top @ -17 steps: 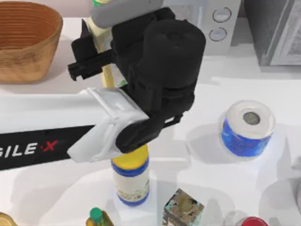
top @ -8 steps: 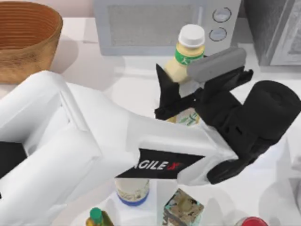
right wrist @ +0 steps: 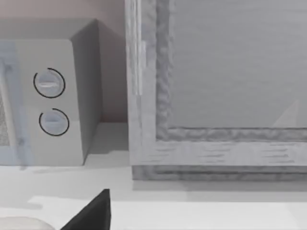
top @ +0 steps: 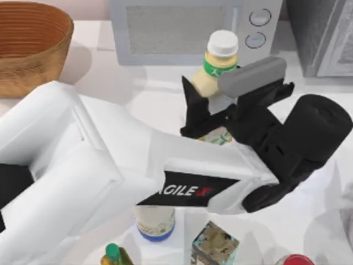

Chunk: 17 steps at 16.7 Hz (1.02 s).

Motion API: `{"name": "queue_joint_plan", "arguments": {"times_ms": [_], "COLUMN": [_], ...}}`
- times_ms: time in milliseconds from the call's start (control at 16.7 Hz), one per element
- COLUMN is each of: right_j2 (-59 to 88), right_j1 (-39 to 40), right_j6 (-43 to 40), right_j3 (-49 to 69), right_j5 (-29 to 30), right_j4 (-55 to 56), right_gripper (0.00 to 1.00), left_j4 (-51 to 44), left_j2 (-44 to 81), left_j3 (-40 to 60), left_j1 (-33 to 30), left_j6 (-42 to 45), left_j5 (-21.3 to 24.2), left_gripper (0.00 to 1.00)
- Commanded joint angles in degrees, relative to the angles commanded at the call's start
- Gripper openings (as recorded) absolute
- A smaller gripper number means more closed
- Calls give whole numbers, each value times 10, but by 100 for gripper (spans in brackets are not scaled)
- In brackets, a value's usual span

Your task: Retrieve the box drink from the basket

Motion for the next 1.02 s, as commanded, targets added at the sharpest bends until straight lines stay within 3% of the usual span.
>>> {"name": "queue_joint_plan", "arguments": {"times_ms": [420, 780, 1020], "right_j2": [0, 0, 0], "right_j1": [0, 0, 0], "right_j6": [0, 0, 0], "right_j3": [0, 0, 0], "right_j5": [0, 0, 0], "right_j4": [0, 0, 0], "right_gripper": [100, 100, 100], "left_j4": [-140, -158, -158], "left_j2": [8, 8, 8], "left_j3": [-23, -28, -28], "left_j1": [39, 45, 45], "left_j6": [-194, -213, -213], "left_j5": [-6, -5, -5], "left_gripper": [0, 0, 30]}}
